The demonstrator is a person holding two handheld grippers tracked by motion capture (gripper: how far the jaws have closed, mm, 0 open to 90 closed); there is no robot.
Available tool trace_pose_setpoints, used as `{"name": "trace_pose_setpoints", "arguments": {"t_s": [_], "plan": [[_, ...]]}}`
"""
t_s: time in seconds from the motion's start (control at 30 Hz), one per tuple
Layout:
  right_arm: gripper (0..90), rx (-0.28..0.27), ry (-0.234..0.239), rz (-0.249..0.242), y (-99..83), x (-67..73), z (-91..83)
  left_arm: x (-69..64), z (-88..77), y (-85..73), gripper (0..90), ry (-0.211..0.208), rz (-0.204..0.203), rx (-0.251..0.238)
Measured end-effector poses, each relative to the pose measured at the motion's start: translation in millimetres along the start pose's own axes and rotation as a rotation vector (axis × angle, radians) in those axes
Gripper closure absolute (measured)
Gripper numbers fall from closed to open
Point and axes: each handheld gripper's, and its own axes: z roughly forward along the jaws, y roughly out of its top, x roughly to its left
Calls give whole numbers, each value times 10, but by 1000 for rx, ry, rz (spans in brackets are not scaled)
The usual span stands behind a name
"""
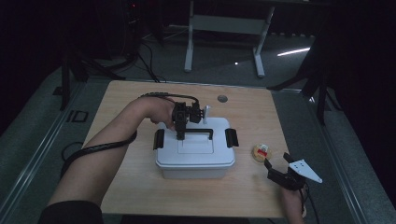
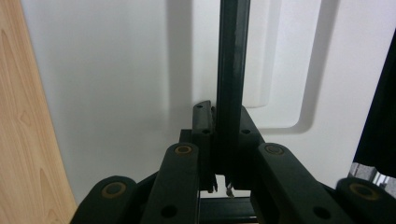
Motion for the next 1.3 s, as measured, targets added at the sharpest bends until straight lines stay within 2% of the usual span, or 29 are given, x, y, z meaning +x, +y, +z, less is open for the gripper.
{"name": "trace_pose_setpoints", "arguments": {"t_s": [0.27, 0.37, 0.5, 0.53, 0.67, 0.73, 0.87, 0.97, 1.13, 1.17, 1.2, 1.23, 1.3], "plan": [[144, 1, 0, 0, 0, -1, 1, -39, -92, -26, 831, 10, 13, -21], [144, 1, -1, -1, 0, 0, 1, -63, -188, -42, 834, 12, 23, -50], [144, 1, -1, 0, 0, -1, 2, -87, -307, -58, 834, 41, 29, -70], [144, 1, -2, 0, 0, -1, 1, -97, -338, -69, 834, 37, 15, -70], [144, 2, -1, 1, 0, 0, 1, -109, -433, -132, 834, 48, 17, -72], [145, 3, -2, 0, 0, 1, 2, -109, -477, -183, 834, 52, -2, -74], [145, 4, -3, -1, 1, 3, 3, -118, -536, -313, 833, 66, -21, -69], [145, 5, -4, -3, 1, 4, 3, -118, -564, -453, 834, 76, -55, -59], [145, 6, -6, -3, 2, 3, 5, -128, -608, -753, 834, 82, -102, -63], [145, 7, -7, -5, 2, 3, 6, -128, -615, -840, 833, 80, -126, -62], [145, 7, -8, -7, 3, 3, 7, -129, -619, -894, 833, 75, -136, -59], [145, 8, -9, -8, 3, 4, 8, -131, -624, -967, 833, 87, -139, -59], [145, 9, -9, -10, 4, 5, 10, -134, -625, -1125, 833, 84, -172, -57]]}}
